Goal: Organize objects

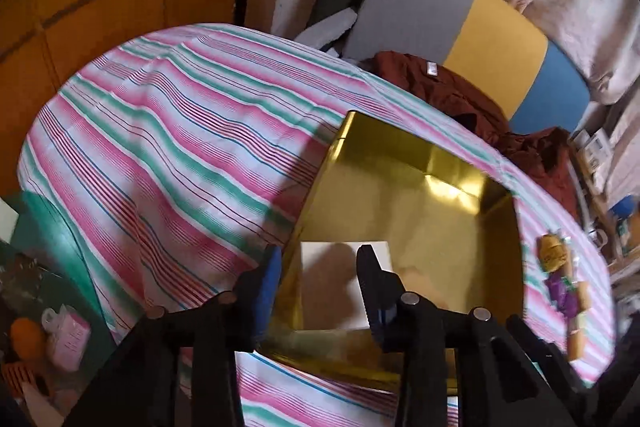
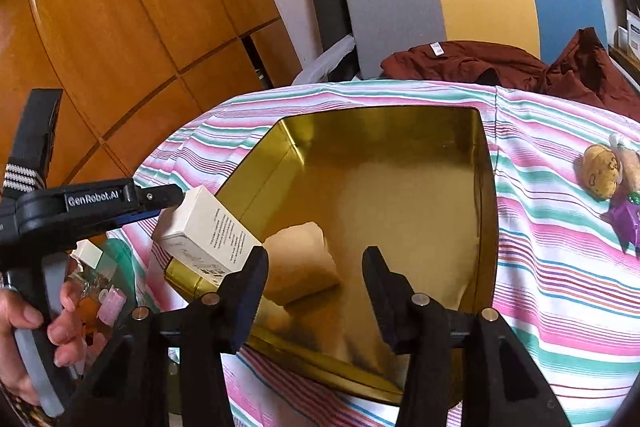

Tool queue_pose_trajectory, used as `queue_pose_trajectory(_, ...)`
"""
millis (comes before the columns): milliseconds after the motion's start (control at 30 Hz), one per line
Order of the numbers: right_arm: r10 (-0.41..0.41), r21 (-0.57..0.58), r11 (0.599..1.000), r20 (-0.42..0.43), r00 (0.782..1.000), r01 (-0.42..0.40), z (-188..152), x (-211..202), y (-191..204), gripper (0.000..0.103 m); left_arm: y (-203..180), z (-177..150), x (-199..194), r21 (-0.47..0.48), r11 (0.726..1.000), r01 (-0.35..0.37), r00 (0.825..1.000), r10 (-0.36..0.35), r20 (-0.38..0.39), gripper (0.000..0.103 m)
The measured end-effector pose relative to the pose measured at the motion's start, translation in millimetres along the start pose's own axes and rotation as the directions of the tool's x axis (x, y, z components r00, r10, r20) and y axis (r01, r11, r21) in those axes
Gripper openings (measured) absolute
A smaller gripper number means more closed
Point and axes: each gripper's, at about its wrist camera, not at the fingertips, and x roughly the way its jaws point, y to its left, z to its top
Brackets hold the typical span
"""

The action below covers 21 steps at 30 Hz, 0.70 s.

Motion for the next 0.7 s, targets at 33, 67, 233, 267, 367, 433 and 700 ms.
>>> queue_pose_trajectory(33,0.003,-0.002,1.000,0.003,1.000,-0.003,0.5,-1.3,0.2,0.049,-0.3,0.4,-5.0,0.003,1.000,0.008,1.000,-0.008,0.009,0.039)
queue_pose_trajectory(67,0.009,-0.002,1.000,0.007,1.000,-0.009,0.5,-2.2,0.6,0.049,-2.5,1.3,-11.3,0.018,1.000,-0.002,1.000,0.002,0.022,0.040)
queue_pose_trajectory(233,0.039,-0.002,0.999,0.011,0.999,-0.039,1.2,-7.0,0.4,0.049,-9.9,-6.2,-26.3,0.104,0.992,-0.068,0.998,0.065,0.024,0.044)
queue_pose_trajectory(267,0.041,-0.002,0.999,0.012,0.999,-0.041,0.9,-8.0,0.1,0.049,-9.8,-8.7,-24.4,0.120,0.989,-0.081,0.997,0.080,0.012,0.046)
queue_pose_trajectory(367,0.047,0.006,0.999,0.014,0.999,-0.047,0.2,-10.4,-3.0,0.049,-11.7,-18.2,-17.1,0.184,0.973,-0.138,0.990,0.142,-0.011,0.056)
queue_pose_trajectory(433,0.046,0.017,0.999,0.013,0.999,-0.047,-0.3,-9.8,-6.4,0.049,-11.4,-21.2,-11.7,0.209,0.963,-0.169,0.984,0.176,-0.013,0.071)
queue_pose_trajectory(700,0.033,0.051,0.998,0.026,0.999,-0.034,0.7,-15.4,-19.8,0.049,-22.1,6.6,14.4,0.250,0.946,-0.207,0.978,0.207,0.027,0.086)
